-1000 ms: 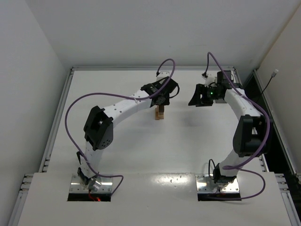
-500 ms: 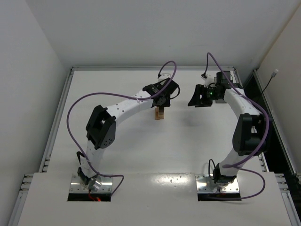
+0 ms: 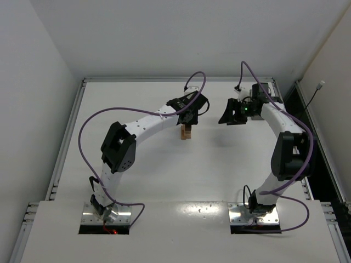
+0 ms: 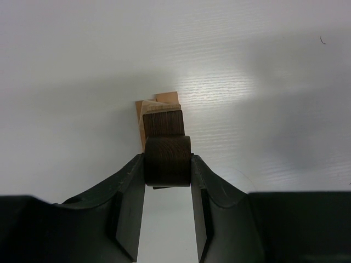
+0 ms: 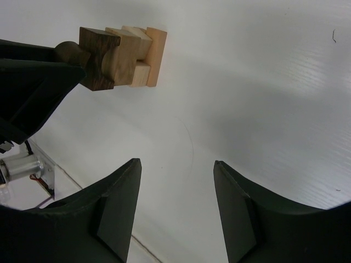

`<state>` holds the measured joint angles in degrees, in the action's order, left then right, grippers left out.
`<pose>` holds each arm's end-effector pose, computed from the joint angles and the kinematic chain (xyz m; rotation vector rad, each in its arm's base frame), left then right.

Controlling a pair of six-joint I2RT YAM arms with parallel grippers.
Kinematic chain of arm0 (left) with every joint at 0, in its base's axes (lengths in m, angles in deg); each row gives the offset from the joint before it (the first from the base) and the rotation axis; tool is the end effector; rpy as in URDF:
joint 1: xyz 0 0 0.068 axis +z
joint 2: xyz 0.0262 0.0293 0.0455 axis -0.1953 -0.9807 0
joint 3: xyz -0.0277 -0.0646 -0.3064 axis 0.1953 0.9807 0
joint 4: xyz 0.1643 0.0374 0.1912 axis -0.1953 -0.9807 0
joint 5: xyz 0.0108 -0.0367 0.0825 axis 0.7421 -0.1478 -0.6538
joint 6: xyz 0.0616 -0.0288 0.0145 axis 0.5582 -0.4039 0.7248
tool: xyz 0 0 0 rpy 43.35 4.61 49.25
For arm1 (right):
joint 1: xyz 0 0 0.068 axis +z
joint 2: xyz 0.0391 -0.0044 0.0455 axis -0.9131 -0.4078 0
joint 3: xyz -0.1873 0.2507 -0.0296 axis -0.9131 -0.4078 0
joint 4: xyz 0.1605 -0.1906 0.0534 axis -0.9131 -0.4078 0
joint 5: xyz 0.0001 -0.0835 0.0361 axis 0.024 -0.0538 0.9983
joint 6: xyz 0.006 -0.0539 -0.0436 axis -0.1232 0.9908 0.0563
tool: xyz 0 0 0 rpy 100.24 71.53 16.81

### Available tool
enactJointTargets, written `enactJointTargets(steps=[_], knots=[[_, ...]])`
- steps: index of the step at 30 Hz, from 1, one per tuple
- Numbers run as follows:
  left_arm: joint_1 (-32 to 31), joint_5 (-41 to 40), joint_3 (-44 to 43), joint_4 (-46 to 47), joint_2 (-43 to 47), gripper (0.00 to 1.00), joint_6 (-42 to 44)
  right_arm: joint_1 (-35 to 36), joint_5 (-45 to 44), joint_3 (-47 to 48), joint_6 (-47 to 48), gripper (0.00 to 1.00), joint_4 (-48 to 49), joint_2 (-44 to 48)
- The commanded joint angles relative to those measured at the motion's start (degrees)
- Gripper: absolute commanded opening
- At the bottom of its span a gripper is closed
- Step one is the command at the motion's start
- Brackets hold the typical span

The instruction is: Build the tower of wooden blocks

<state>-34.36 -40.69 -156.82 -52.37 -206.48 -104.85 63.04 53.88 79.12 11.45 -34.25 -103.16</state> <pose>0.3597 -0.3347 0.2876 -0.0517 2.3930 -0.1720 0.3590 0.0159 0.2638 0.0221 2.5538 0.8761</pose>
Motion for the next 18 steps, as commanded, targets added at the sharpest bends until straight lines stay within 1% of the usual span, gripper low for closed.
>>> enactJointTargets(steps=[1,2,4,8,9,12,14,18], knots=[[0.7,-0.3,-1.2,0.8,-0.2,0.04,0.0,-0.3,1.7,1.7,0.1,0.52,1.2,-0.5],[0.7,-0.3,-1.2,0.8,-0.2,0.09,0.0,-0.3,1.7,1.7,0.1,0.52,1.2,-0.5],[0.7,0.2,-1.2,0.8,-0.2,0.14,0.0,-0.3,1.7,2.3,0.1,0.52,1.2,-0.5],[0.7,0.2,-0.7,0.8,-0.2,0.28,0.0,-0.3,2.3,2.3,0.1,0.52,1.2,-0.5],[0.7,0.2,-0.7,0.8,-0.2,0.34,0.0,-0.3,2.3,2.3,0.1,0.52,1.2,-0.5],[0.7,0.2,-0.1,0.8,-0.2,0.40,0.0,-0.3,2.3,2.3,0.1,0.52,1.2,-0.5],[0.7,0.2,-0.1,0.8,0.4,0.40,0.0,-0.3,2.3,2.3,0.1,0.52,1.2,-0.5],[0.7,0.2,-0.1,0.8,0.4,0.47,0.0,-0.3,2.3,2.3,0.1,0.52,1.2,-0.5]])
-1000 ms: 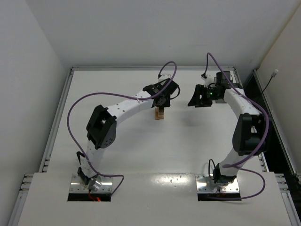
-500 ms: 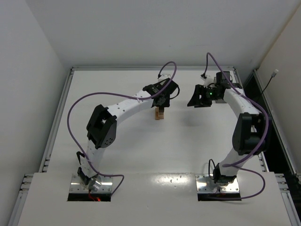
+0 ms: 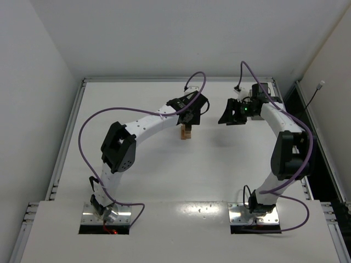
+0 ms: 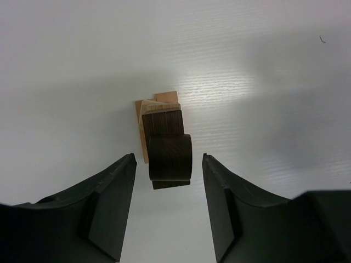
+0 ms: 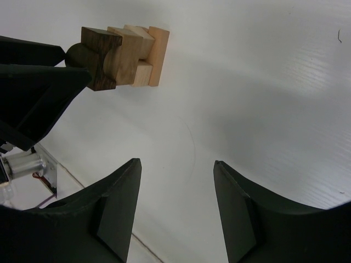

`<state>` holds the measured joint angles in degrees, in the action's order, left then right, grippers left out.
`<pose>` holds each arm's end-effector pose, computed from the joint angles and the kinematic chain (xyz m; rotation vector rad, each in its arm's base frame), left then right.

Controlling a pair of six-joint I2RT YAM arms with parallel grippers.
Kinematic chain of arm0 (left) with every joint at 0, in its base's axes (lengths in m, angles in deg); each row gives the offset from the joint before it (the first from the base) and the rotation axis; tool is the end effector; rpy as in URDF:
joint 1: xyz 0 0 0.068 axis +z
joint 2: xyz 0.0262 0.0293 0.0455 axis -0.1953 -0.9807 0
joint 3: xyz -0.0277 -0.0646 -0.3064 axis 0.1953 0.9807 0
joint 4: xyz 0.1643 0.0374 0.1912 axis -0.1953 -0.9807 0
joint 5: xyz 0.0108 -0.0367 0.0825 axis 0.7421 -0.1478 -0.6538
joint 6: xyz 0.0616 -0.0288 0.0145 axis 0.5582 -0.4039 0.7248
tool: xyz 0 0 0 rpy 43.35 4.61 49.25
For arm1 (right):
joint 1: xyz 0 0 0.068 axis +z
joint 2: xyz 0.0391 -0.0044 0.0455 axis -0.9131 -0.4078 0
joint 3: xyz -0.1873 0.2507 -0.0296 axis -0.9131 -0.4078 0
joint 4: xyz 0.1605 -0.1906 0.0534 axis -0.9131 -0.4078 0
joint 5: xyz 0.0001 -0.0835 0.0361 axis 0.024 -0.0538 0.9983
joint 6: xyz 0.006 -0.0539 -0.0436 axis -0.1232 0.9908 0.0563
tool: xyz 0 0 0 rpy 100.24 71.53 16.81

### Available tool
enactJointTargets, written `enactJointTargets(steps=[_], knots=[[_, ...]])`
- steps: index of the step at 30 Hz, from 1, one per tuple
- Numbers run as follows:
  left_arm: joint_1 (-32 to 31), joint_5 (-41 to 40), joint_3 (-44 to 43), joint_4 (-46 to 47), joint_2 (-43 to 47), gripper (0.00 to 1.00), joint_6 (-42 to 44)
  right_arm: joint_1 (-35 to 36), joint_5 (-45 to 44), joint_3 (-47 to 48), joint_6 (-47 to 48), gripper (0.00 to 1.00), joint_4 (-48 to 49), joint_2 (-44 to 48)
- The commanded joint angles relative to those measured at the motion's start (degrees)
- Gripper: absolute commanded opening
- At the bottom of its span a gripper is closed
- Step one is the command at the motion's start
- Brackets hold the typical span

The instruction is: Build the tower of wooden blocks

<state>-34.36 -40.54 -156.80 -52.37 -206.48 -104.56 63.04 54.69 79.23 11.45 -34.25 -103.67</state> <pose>0.3596 -0.3348 0.2875 -0.0445 2.3947 -0.1718 0.3604 0.0165 0.2617 0.0203 2.5556 0.8963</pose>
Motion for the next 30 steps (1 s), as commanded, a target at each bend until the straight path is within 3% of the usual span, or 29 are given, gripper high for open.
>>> enactJointTargets(steps=[1,6,11,13,14,18,22,25,30], knots=[[0.7,0.0,-0.2,0.8,0.4,0.49,-0.3,-0.3,1.5,2.2,0.1,0.52,1.2,0.0],[0.7,0.7,-0.7,2.8,3.7,0.57,2.3,-0.3,2.0,2.2,1.3,0.52,1.2,0.0],[-0.6,2.3,4.0,11.5,13.9,0.61,7.9,0.3,-5.8,-1.3,2.5,0.52,3.0,4.7],[-0.1,4.8,8.3,13.7,17.6,0.69,9.7,0.3,-10.6,-2.7,3.0,0.52,3.9,6.1],[-0.1,4.8,9.2,13.7,19.5,0.80,11.9,0.3,-13.4,-3.8,3.0,0.52,3.9,6.6],[2.9,0.6,15.9,11.5,21.9,0.98,14.8,-0.3,-21.0,-6.5,3.5,0.52,6.5,8.9],[9.8,-2.0,23.3,9.2,24.2,1.00,18.3,-1.5,-28.6,-9.7,5.4,0.52,11.5,13.5],[13.7,-2.0,27.6,7.2,24.2,1.00,18.8,-2.1,-29.8,-11.1,7.0,0.52,14.2,14.0],[20.2,1.4,35.6,11.9,27.7,1.00,20.7,-2.6,-29.8,-12.3,7.0,0.52,15.3,13.4]])
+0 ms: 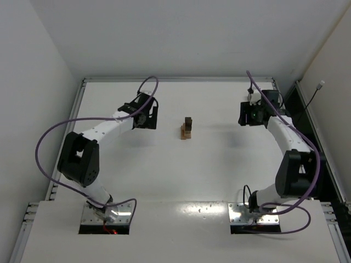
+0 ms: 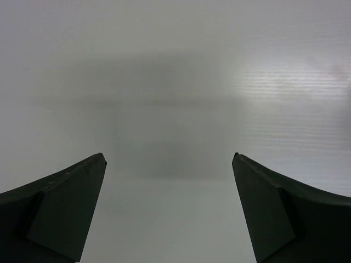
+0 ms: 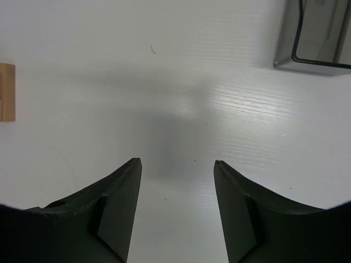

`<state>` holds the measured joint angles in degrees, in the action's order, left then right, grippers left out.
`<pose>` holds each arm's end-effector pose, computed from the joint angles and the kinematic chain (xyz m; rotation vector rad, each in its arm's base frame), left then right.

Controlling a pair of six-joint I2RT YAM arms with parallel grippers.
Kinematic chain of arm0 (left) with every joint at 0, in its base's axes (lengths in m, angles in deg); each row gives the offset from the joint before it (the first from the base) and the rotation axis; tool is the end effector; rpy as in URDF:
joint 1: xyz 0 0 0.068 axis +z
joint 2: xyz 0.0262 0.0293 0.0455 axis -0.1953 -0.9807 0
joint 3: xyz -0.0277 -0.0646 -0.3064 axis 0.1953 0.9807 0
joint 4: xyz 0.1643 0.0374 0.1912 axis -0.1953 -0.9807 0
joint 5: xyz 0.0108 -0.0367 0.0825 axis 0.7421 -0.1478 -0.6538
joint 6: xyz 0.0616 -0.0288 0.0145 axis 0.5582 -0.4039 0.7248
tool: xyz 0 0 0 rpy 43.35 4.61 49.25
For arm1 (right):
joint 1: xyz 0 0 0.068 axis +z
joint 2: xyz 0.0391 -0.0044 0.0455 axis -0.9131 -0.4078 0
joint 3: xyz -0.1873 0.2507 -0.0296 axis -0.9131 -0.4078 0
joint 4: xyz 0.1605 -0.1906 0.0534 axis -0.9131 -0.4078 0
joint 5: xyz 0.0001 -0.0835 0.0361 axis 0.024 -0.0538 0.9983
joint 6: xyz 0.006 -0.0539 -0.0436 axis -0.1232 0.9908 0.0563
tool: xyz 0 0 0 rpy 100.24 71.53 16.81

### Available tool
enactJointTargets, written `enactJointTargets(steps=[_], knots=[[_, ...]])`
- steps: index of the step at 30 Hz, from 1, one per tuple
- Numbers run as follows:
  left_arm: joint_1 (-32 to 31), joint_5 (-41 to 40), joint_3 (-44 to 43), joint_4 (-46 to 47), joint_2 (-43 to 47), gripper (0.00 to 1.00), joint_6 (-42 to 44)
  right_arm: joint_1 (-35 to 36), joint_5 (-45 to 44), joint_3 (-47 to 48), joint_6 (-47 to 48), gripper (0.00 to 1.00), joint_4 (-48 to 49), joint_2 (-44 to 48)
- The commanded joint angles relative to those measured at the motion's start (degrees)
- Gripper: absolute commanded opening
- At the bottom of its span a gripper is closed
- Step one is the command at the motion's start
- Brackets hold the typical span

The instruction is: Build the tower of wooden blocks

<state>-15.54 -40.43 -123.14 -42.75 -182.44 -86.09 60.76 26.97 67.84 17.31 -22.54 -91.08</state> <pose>0.3373 -0.1449 0.2841 -0.0510 2.3926 0.1328 0.3217 -0.0193 0.2757 0.0698 2.4187 0.1859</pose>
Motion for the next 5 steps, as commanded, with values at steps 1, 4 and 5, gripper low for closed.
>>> enactJointTargets(steps=[1,4,5], knots=[[2.0,1.2,3.2,2.3,4.2,1.00,2.3,-0.4,-2.1,-1.6,1.2,0.52,4.3,0.8],[2.0,2.3,4.8,3.7,5.0,1.00,3.0,-0.4,-2.6,-2.1,1.2,0.52,4.3,0.8],[2.6,2.3,5.4,3.7,5.8,1.00,3.5,-0.4,-2.6,-2.1,1.2,0.52,4.3,0.8]])
